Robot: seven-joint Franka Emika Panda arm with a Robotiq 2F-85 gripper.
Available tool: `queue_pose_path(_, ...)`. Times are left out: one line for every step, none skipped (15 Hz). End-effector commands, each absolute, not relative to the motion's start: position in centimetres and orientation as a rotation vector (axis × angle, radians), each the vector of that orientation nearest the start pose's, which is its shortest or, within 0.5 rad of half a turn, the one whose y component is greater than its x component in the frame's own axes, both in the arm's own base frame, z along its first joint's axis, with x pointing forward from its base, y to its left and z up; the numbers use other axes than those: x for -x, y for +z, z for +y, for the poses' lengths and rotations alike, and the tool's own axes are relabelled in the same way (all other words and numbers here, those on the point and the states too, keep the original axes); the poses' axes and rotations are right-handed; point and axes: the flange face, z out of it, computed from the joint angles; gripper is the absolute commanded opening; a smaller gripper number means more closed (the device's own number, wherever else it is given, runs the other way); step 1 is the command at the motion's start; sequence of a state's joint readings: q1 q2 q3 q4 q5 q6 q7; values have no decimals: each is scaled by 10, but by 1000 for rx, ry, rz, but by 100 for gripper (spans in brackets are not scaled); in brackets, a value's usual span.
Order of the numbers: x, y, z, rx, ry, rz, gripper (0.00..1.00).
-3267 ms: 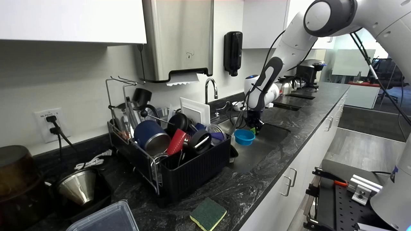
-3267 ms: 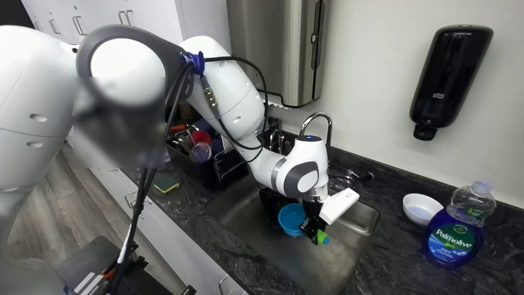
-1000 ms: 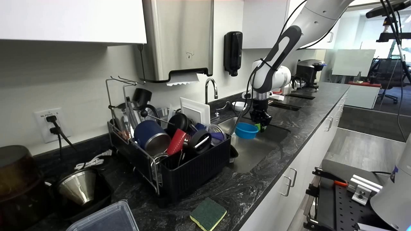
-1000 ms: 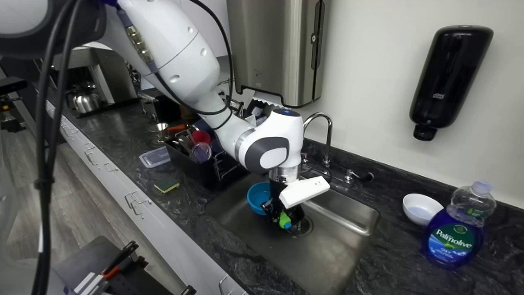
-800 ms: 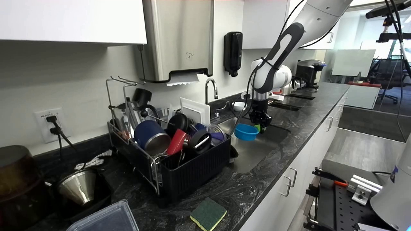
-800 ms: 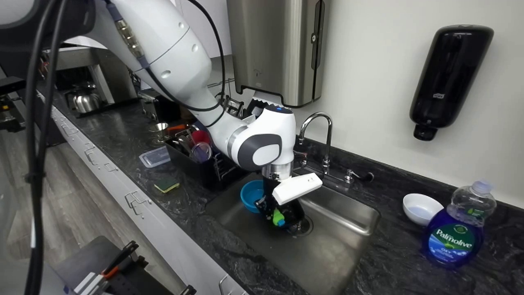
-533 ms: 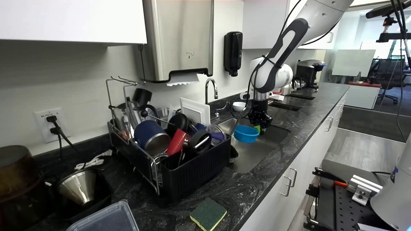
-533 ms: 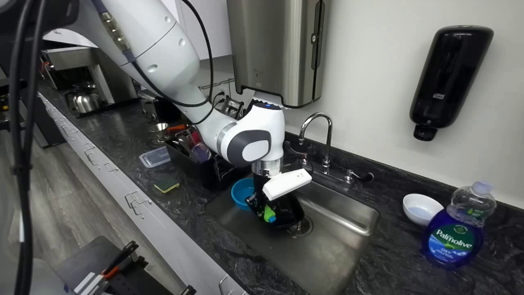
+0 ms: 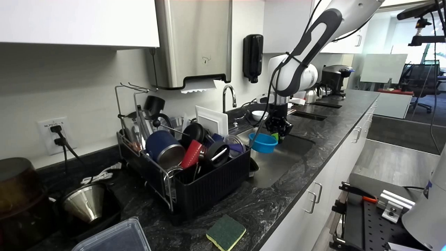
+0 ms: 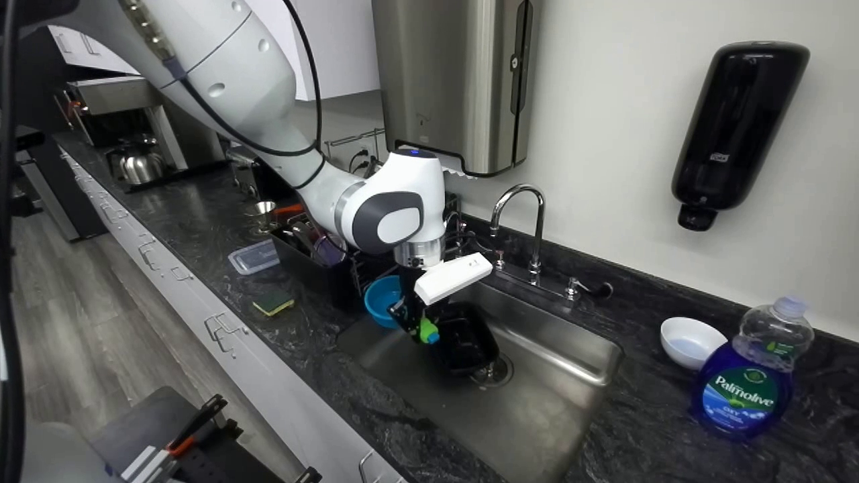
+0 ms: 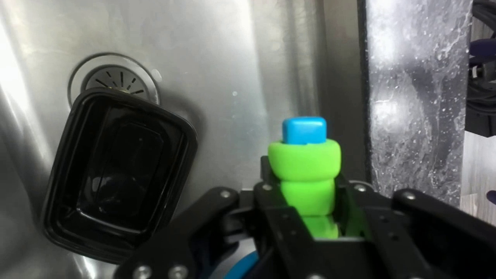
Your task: Pick the blue pot from the sink and place it in the rack
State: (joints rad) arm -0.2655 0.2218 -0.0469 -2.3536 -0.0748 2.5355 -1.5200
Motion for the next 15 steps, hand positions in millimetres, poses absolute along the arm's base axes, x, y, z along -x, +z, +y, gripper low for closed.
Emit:
queue_pose_path(-485,247,-153,2550,86,-1889,8)
queue_pose_path(-487,250,-152,2558,80,-1888,8)
queue_pose_path(-489,254,-152,2565,73,-1889,8)
queue_pose_path(-491,257,-152,2569,69,-1895,8)
queue_pose_path(-491,260,-154,2572,66,-1901,8)
queue_pose_path(-492,255,-153,2556,65,-1888,8)
queue_pose_path(-492,256,-153,2558,64,-1888,31)
queue_pose_path(-492,255,-153,2557,65,-1887,31)
queue_pose_path(-492,255,-153,2555,67,-1887,31)
queue_pose_path(-492,254,-153,2555,68,-1887,31)
queue_pose_path(-492,254,-153,2555,68,-1887,31)
queue_pose_path(-492,254,-153,2555,68,-1887,31)
queue_pose_path(-492,254,-153,2555,68,-1887,31)
queue_pose_path(-492,254,-153,2555,68,-1887,31)
queue_pose_path(-492,254,-153,2555,68,-1887,31)
